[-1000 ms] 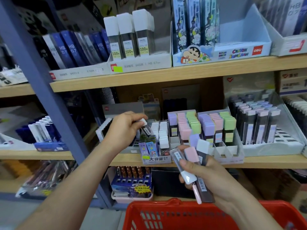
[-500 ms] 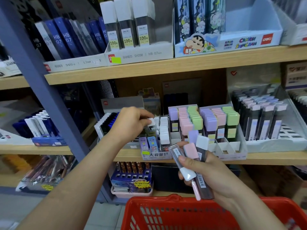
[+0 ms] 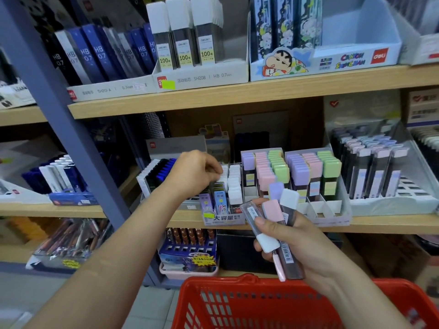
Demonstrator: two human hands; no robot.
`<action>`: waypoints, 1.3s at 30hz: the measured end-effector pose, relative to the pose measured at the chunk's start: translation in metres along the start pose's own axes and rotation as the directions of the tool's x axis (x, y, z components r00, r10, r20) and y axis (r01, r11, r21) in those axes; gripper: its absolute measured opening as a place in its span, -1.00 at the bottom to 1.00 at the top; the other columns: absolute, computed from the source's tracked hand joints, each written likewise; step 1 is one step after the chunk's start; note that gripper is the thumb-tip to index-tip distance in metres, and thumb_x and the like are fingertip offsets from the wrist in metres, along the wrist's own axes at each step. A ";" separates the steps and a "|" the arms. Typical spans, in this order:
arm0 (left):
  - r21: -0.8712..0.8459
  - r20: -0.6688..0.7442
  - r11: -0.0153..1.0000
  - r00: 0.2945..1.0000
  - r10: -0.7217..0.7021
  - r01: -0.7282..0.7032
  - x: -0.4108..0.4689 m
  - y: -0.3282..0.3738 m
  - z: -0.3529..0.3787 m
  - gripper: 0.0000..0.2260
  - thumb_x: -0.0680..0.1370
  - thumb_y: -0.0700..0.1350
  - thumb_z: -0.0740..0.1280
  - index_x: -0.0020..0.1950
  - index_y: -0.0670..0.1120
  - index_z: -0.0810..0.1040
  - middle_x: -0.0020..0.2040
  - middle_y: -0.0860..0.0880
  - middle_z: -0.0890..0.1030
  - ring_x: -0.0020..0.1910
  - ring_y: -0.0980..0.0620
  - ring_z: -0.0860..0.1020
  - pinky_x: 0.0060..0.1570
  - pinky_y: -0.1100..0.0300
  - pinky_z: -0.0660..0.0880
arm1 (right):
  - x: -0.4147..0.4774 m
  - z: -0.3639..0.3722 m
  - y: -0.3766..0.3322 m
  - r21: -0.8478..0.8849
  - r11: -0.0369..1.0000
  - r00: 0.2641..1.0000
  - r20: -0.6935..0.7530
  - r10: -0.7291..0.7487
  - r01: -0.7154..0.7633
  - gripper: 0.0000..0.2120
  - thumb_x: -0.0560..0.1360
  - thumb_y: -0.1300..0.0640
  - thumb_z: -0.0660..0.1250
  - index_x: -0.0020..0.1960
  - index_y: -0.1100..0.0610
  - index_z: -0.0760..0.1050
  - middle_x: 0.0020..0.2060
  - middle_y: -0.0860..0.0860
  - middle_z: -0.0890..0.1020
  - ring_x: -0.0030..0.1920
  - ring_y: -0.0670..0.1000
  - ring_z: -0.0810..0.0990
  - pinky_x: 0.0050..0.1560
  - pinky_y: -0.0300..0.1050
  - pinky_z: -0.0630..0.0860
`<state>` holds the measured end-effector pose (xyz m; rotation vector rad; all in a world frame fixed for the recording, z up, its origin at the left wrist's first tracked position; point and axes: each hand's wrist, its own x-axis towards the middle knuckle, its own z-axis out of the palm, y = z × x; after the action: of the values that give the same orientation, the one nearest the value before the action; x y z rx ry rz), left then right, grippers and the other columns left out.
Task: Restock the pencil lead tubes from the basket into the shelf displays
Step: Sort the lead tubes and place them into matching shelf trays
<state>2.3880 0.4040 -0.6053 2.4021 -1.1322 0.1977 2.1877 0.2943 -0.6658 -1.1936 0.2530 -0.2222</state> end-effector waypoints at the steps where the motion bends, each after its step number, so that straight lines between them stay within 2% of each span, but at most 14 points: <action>1: -0.045 0.001 0.999 1.000 -0.010 0.010 0.000 -0.002 0.001 -0.92 0.50 -0.18 0.43 -0.10 -0.01 0.69 -0.15 0.10 0.66 -0.13 0.20 0.57 0.00 0.22 0.54 | 0.000 -0.001 0.000 0.017 1.000 1.000 -0.006 0.006 -0.006 -0.61 0.30 0.12 0.45 0.13 0.09 0.61 -0.31 0.07 0.61 -0.35 0.06 0.60 -0.40 -0.13 0.48; 5: -0.115 0.013 0.993 1.000 0.023 -0.021 -0.003 -0.003 0.000 -0.90 0.55 -0.08 0.37 -0.03 0.01 0.69 -0.17 0.20 0.61 -0.16 0.27 0.55 -0.17 0.40 0.42 | 0.001 -0.001 -0.001 0.067 0.997 0.999 -0.019 0.036 -0.035 -0.55 0.30 0.14 0.46 0.18 0.18 0.56 -0.32 0.11 0.59 -0.37 0.06 0.58 -0.45 -0.17 0.46; 9: -0.008 0.142 0.991 0.981 0.132 -0.132 -0.009 -0.007 0.003 -0.84 0.54 0.03 0.37 -0.08 0.02 0.72 -0.11 0.10 0.67 -0.12 0.16 0.57 -0.11 0.18 0.49 | 0.000 0.001 -0.004 0.107 0.993 0.999 -0.005 0.042 -0.041 -0.55 0.31 0.17 0.45 0.19 0.19 0.56 -0.28 0.11 0.61 -0.36 0.08 0.60 -0.48 -0.19 0.45; 12: 0.009 0.010 0.980 0.980 0.199 -0.199 -0.015 0.005 0.001 -0.82 0.56 0.00 0.34 -0.06 -0.03 0.70 -0.14 0.10 0.64 -0.16 0.17 0.54 -0.09 0.14 0.49 | 0.000 0.003 -0.005 0.090 0.996 1.000 -0.017 0.015 -0.013 -0.58 0.33 0.16 0.44 0.18 0.17 0.56 -0.28 0.08 0.64 -0.36 0.07 0.61 -0.46 -0.18 0.47; 14: -0.185 -0.020 0.969 0.987 0.161 -0.162 -0.022 0.024 -0.005 -0.79 0.56 0.04 0.33 -0.06 -0.04 0.69 -0.21 0.07 0.66 -0.23 0.15 0.57 -0.17 0.16 0.49 | 0.002 0.004 -0.005 0.057 0.998 0.999 -0.048 -0.023 0.026 -0.58 0.33 0.13 0.44 0.18 0.17 0.55 -0.31 0.05 0.64 -0.36 0.05 0.61 -0.42 -0.15 0.49; 16: -0.412 0.180 0.909 0.973 0.145 -0.059 -0.030 0.045 -0.011 -0.76 0.49 0.14 0.34 -0.05 0.00 0.65 -0.26 -0.02 0.67 -0.30 0.09 0.58 -0.25 0.11 0.51 | 0.002 0.006 -0.007 0.051 0.997 0.996 -0.076 -0.050 0.054 -0.62 0.33 0.10 0.43 0.12 0.16 0.56 -0.34 0.03 0.64 -0.38 0.03 0.60 -0.40 -0.13 0.49; 18: -0.479 0.322 0.878 0.933 0.159 0.016 -0.036 0.056 -0.009 -0.73 0.40 0.13 0.40 -0.01 0.00 0.63 -0.23 -0.11 0.67 -0.31 0.03 0.58 -0.27 0.11 0.53 | 0.002 0.007 -0.010 0.076 0.995 0.993 -0.096 -0.062 0.069 -0.69 0.34 0.09 0.43 0.06 0.14 0.57 -0.35 0.03 0.64 -0.40 0.01 0.59 -0.39 -0.12 0.49; 21: -0.645 0.277 0.755 0.957 0.087 0.118 -0.034 0.058 -0.007 -0.81 0.36 -0.13 0.49 -0.06 -0.12 0.64 -0.32 -0.15 0.65 -0.41 0.07 0.58 -0.38 0.28 0.51 | 0.000 0.007 -0.013 0.157 0.986 0.995 -0.088 -0.039 0.053 -0.82 0.42 0.11 0.43 0.01 0.13 0.59 -0.29 0.06 0.65 -0.39 0.03 0.58 -0.43 -0.15 0.48; 24: -0.738 0.216 0.655 0.976 -0.002 0.164 -0.032 0.050 -0.013 -0.79 0.28 -0.17 0.50 -0.13 -0.15 0.59 -0.38 -0.10 0.63 -0.46 0.07 0.58 -0.42 0.28 0.53 | -0.002 0.005 -0.014 0.170 0.983 0.994 -0.095 -0.061 0.076 -0.88 0.45 0.17 0.42 -0.01 0.12 0.60 -0.28 0.08 0.64 -0.38 0.03 0.57 -0.46 -0.19 0.46; 28: -0.666 0.282 0.729 0.958 0.050 0.158 -0.035 0.043 -0.021 -0.77 0.29 -0.17 0.51 -0.14 -0.17 0.54 -0.36 -0.11 0.62 -0.37 0.06 0.59 -0.30 0.24 0.53 | 0.006 0.004 -0.021 0.107 0.971 0.961 -0.202 -0.188 0.213 -0.83 0.50 0.23 0.39 0.09 0.12 0.59 -0.24 0.07 0.63 -0.34 -0.01 0.55 -0.40 -0.13 0.51; 30: -0.617 0.356 0.775 0.927 0.121 0.136 -0.037 0.045 -0.024 -0.72 0.35 -0.24 0.51 0.02 -0.11 0.56 -0.26 -0.14 0.65 -0.27 0.01 0.61 -0.19 0.20 0.55 | 0.012 0.007 -0.026 0.063 0.965 0.947 -0.223 -0.233 0.253 -0.84 0.50 0.18 0.41 0.08 0.11 0.59 -0.24 0.08 0.63 -0.32 -0.01 0.56 -0.33 -0.05 0.56; 33: -0.534 0.401 0.844 0.891 0.212 0.040 -0.038 0.049 -0.027 -0.45 0.43 -0.39 0.44 0.26 0.14 0.52 -0.15 -0.08 0.61 -0.24 -0.02 0.64 -0.17 0.16 0.58 | 0.018 0.013 -0.031 0.007 0.970 0.955 -0.179 -0.237 0.242 -0.79 0.52 0.07 0.40 0.09 0.16 0.58 -0.27 0.08 0.60 -0.36 -0.03 0.54 -0.35 -0.12 0.52; 36: -0.461 0.259 0.886 0.947 0.188 -0.050 -0.037 0.049 -0.026 -0.48 0.46 -0.40 0.40 0.24 0.14 0.55 -0.08 -0.09 0.58 -0.25 -0.04 0.67 -0.16 0.09 0.62 | 0.016 0.009 -0.036 0.017 0.976 0.955 -0.212 -0.208 0.216 -0.77 0.55 0.00 0.35 0.07 0.15 0.58 -0.29 0.06 0.61 -0.36 -0.03 0.53 -0.31 -0.12 0.50; 39: -0.507 0.108 0.861 0.989 0.100 -0.032 -0.036 0.039 -0.021 -0.67 0.47 -0.35 0.42 0.05 0.06 0.58 -0.11 -0.12 0.65 -0.23 -0.12 0.67 -0.10 -0.10 0.62 | 0.008 -0.004 -0.037 0.110 0.972 0.948 -0.269 -0.171 0.207 -0.80 0.55 0.00 0.34 0.10 0.09 0.57 -0.28 0.06 0.61 -0.35 -0.03 0.52 -0.31 -0.13 0.48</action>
<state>2.3367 0.4179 -0.5849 1.9284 -1.1539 -0.2184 2.1929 0.2748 -0.6334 -1.0516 0.3454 -0.5580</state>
